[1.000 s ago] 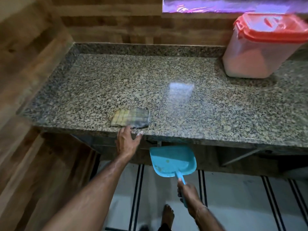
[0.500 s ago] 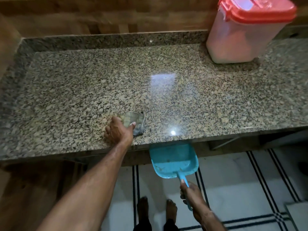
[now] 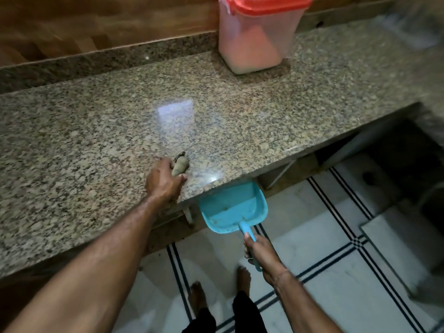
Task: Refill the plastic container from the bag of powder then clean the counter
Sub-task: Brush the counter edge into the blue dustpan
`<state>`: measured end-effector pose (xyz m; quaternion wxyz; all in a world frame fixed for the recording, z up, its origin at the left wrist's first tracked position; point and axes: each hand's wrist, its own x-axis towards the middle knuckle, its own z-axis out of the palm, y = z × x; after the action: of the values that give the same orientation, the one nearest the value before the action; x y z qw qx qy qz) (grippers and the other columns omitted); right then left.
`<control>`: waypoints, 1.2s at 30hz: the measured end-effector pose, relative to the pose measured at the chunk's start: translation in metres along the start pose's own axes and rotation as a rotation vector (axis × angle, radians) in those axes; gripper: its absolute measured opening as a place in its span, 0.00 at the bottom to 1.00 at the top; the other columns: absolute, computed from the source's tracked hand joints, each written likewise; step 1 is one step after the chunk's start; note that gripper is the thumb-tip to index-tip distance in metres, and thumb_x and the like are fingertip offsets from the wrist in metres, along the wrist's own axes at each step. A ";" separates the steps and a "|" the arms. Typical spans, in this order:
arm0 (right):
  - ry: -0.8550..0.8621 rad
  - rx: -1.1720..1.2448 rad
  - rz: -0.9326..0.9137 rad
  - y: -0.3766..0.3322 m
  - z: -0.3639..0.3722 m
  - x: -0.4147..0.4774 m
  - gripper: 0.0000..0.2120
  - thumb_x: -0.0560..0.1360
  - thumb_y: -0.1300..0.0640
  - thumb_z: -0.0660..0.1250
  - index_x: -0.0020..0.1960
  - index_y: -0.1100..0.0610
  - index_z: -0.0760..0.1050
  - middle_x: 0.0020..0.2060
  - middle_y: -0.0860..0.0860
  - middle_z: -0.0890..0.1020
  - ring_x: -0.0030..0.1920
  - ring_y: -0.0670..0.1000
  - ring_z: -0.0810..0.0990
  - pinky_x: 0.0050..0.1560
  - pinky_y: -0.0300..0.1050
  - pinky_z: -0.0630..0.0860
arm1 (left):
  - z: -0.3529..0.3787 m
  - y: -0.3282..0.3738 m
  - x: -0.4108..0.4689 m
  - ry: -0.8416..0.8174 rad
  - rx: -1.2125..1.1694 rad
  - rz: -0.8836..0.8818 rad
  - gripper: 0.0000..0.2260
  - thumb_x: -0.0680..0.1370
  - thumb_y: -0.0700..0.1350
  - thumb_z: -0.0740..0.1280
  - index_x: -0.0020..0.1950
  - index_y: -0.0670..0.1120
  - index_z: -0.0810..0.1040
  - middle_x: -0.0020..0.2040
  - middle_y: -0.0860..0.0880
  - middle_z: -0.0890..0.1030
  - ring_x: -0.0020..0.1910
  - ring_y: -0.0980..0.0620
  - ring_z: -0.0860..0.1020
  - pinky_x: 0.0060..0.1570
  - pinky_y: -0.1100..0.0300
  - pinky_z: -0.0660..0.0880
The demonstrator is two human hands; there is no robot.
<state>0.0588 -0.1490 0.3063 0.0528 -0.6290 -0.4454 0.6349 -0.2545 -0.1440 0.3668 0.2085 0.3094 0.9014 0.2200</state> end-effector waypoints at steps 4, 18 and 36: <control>0.008 0.063 0.009 0.007 -0.016 0.006 0.13 0.83 0.49 0.64 0.43 0.55 0.71 0.33 0.52 0.74 0.31 0.48 0.72 0.33 0.41 0.68 | 0.018 0.018 -0.003 0.017 -0.116 0.029 0.16 0.75 0.61 0.71 0.50 0.50 0.79 0.45 0.49 0.82 0.44 0.46 0.79 0.38 0.56 0.71; -0.085 0.104 -0.005 0.004 -0.079 0.049 0.13 0.82 0.49 0.64 0.44 0.56 0.71 0.32 0.50 0.74 0.28 0.46 0.70 0.31 0.40 0.68 | 0.065 0.054 -0.012 0.197 -0.009 -0.060 0.08 0.77 0.52 0.73 0.54 0.53 0.81 0.57 0.49 0.75 0.53 0.47 0.76 0.42 0.56 0.72; -0.190 0.023 -0.029 -0.015 -0.152 0.104 0.11 0.83 0.49 0.63 0.47 0.55 0.76 0.31 0.50 0.74 0.29 0.46 0.69 0.30 0.40 0.65 | 0.157 0.225 0.020 0.127 -0.349 -0.091 0.06 0.79 0.47 0.71 0.55 0.50 0.82 0.51 0.50 0.81 0.44 0.52 0.80 0.41 0.56 0.81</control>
<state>0.1587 0.0016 0.2661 0.0269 -0.5588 -0.4501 0.6960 -0.0838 0.0716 0.3520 0.2115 0.2132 0.8739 0.3822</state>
